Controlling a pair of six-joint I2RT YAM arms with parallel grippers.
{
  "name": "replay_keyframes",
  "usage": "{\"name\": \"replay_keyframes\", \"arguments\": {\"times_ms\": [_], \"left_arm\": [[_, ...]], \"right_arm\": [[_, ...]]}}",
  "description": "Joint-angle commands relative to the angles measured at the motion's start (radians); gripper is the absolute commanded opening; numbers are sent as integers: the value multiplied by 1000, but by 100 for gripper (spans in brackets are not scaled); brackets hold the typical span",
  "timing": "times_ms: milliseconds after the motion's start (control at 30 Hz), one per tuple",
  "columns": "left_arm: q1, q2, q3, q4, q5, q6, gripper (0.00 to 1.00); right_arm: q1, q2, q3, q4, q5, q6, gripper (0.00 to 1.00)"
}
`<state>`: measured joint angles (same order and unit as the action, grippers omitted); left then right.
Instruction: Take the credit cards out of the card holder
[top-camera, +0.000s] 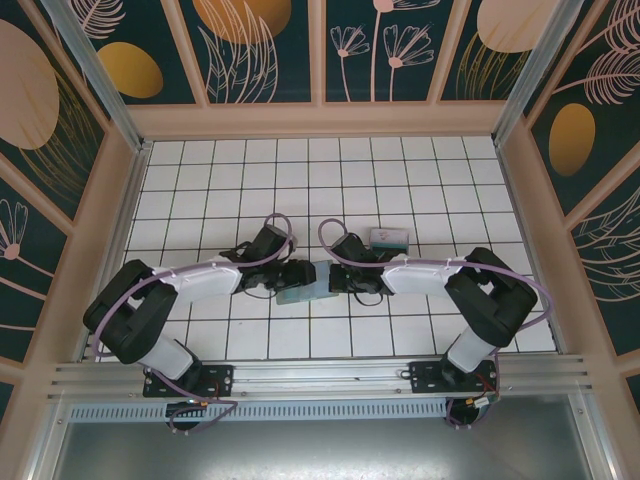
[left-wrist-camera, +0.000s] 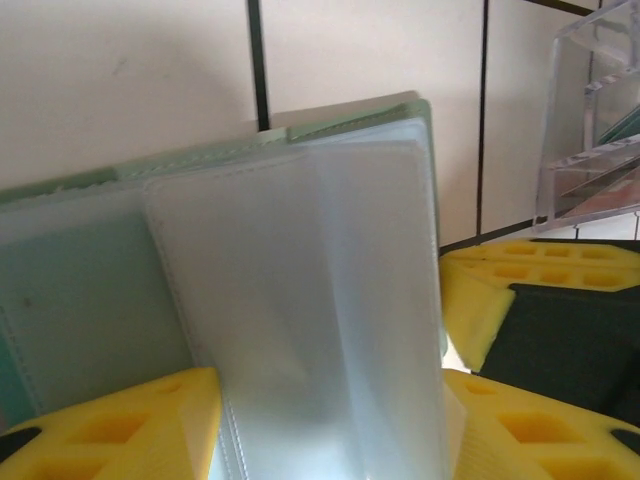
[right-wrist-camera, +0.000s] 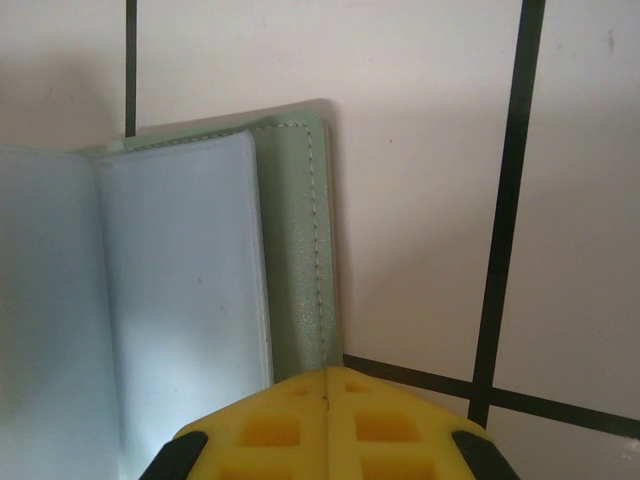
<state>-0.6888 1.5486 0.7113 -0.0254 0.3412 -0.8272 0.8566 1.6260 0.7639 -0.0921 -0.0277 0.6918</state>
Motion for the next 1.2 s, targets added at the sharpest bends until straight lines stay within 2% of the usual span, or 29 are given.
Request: {"name": "replay_keyframes", "arguments": {"times_ms": [0, 433, 600, 767, 967, 1167], "left_arm": [[-11, 19, 39, 36, 32, 9, 57], [-17, -2, 93, 114, 105, -37, 53], [-7, -70, 101, 30, 14, -23, 53], [48, -148, 45, -81, -85, 1, 53], [61, -153, -26, -103, -85, 10, 54], [61, -126, -48, -75, -64, 2, 54]], "right_arm": [[-5, 18, -24, -13, 6, 25, 0], [-25, -3, -56, 13, -9, 48, 0], [-28, -9, -55, 7, -6, 46, 0], [-36, -54, -48, -32, 36, 37, 0], [-44, -90, -11, -99, 59, 6, 0], [-51, -84, -43, -72, 48, 5, 0]]}}
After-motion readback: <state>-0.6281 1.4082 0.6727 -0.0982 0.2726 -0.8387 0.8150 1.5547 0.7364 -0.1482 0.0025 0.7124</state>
